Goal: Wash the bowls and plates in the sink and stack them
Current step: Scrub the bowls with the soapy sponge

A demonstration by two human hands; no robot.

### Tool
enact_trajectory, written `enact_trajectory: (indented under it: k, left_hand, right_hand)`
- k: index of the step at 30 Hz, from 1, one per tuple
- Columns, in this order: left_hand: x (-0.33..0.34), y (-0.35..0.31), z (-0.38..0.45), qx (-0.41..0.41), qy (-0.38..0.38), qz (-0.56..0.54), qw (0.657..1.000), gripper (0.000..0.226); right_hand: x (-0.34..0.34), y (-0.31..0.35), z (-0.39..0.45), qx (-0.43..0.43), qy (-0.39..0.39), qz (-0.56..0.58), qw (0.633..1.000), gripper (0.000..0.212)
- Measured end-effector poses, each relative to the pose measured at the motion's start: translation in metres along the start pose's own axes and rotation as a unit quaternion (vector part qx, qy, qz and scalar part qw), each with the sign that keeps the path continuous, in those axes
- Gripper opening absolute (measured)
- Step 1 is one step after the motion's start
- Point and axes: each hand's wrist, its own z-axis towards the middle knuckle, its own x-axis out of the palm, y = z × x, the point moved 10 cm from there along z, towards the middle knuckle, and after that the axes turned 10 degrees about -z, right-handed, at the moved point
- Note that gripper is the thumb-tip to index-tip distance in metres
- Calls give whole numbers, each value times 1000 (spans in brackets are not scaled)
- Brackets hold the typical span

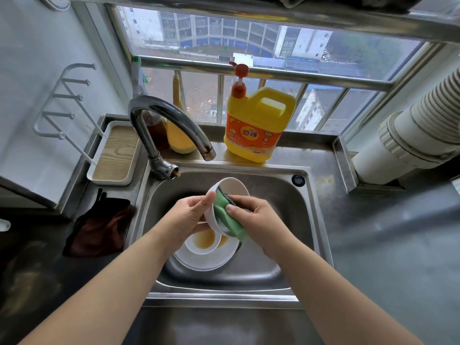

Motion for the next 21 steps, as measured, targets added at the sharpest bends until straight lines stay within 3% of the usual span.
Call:
enact_trajectory:
  k: [4, 8, 12, 14, 17, 19, 21]
  left_hand:
    - [8, 0, 0, 39, 43, -36, 998, 87]
    - [6, 1, -3, 77, 47, -51, 995, 87]
    - [9, -5, -6, 82, 41, -72, 993, 88]
    - [9, -10, -6, 80, 34, -57, 995, 79]
    - [8, -16, -5, 59, 18, -16, 998, 58]
    - [6, -16, -4, 33, 4, 3, 999, 50]
    - [7, -13, -4, 4, 0, 19, 1000, 64]
  right_hand:
    - [-3, 0, 0, 28, -5, 92, 995, 19]
    - [1, -4, -1, 54, 19, 148, 987, 20]
    - [8, -2, -4, 22, 34, 147, 988, 21]
    - [7, 3, -6, -14, 31, 99, 994, 25]
    - [4, 14, -10, -105, 30, -85, 990, 32]
    - [4, 22, -12, -166, 32, -238, 957, 35]
    - [4, 24, -13, -188, 33, -342, 920, 38]
